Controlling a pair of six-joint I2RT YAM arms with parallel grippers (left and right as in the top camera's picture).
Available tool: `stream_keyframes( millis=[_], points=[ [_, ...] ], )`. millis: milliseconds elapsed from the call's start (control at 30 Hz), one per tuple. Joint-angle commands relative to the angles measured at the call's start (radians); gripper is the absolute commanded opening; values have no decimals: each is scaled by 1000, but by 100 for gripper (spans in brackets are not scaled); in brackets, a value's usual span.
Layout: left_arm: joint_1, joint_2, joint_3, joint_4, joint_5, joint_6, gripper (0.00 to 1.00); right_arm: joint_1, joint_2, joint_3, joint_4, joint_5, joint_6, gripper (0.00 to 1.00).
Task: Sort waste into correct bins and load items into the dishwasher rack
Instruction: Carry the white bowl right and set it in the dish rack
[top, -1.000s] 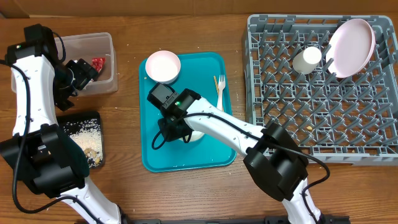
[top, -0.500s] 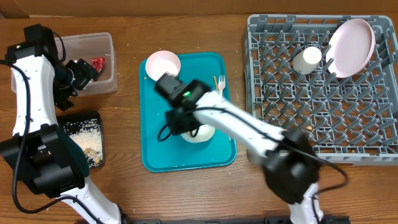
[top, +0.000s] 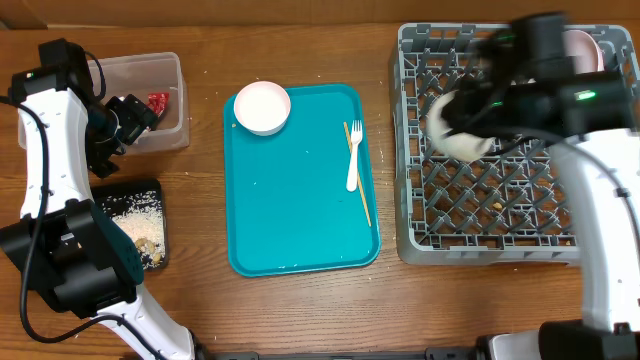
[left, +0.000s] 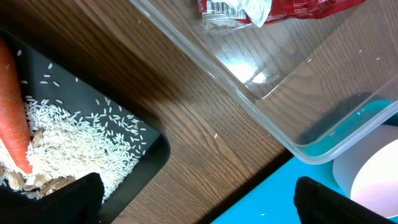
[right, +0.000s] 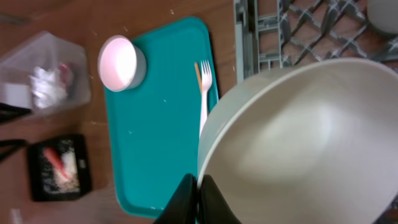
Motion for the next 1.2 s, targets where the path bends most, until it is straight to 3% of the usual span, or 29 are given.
stream_keyframes(
  millis=[0,167,367,567,800,1167],
  points=[
    [-2,-6,2,-3,7,-20,100,-172,7,-60,-1,-366,-231,4],
    [-2,-6,2,-3,7,-20,100,-427,9,-186,6,-614,-443,4],
    [-2,-6,2,-3,7,-20,100,-606,29,-339,164,-780,-459,4],
    [-2,-6,2,-3,7,-20,100,-660,101,-449,347,-974,-458,4],
    [-2,-6,2,-3,7,-20,100,-659,238,-451,514,-1099,-383,4],
    [-2,-6,2,-3,7,-20,100,-657,282,-451,449,-1075,-383,4]
  ],
)
